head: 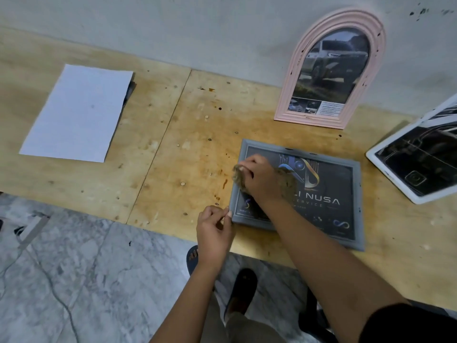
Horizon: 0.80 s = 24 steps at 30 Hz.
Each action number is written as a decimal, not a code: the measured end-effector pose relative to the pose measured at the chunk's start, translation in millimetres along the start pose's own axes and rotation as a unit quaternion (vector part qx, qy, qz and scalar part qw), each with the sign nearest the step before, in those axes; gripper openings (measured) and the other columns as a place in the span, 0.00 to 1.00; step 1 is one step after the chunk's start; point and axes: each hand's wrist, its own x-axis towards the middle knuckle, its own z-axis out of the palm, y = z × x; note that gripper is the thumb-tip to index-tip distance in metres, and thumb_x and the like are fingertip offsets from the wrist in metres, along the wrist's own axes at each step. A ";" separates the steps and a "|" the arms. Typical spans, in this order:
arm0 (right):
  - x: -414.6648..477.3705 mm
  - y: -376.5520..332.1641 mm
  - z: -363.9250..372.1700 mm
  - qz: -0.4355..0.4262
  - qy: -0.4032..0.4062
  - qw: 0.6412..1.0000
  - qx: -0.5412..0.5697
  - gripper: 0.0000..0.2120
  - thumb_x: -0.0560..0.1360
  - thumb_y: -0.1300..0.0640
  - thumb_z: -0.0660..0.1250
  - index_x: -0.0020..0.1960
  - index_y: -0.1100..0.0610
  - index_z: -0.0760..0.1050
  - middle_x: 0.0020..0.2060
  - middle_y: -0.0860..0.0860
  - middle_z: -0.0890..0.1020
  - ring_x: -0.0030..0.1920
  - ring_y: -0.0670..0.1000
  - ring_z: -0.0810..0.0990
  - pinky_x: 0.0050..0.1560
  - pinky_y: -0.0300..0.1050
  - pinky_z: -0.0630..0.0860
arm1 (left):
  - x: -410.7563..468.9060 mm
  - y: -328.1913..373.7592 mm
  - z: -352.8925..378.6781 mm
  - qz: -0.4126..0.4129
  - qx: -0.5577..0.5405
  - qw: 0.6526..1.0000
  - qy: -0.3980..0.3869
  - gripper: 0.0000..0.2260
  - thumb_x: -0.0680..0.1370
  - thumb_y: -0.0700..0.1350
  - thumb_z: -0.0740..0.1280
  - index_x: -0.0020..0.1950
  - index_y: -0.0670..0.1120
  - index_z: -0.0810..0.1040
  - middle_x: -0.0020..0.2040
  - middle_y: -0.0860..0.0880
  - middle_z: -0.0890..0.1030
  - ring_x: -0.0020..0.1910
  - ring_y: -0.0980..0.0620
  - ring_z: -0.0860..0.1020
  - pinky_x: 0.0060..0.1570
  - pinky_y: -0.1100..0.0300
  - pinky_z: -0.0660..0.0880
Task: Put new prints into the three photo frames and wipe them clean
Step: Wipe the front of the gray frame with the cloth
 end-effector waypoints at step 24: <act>-23.9 20.7 8.6 -0.083 -0.097 0.991 0.029 0.18 0.78 0.61 0.57 0.67 0.57 0.72 0.68 0.52 0.72 0.70 0.50 0.65 0.71 0.50 0.55 | 37.8 25.3 5.3 -0.024 0.098 0.992 -0.073 0.05 0.72 0.32 0.67 0.38 0.39 0.79 0.40 0.48 0.74 0.40 0.52 0.74 0.38 0.79 0.65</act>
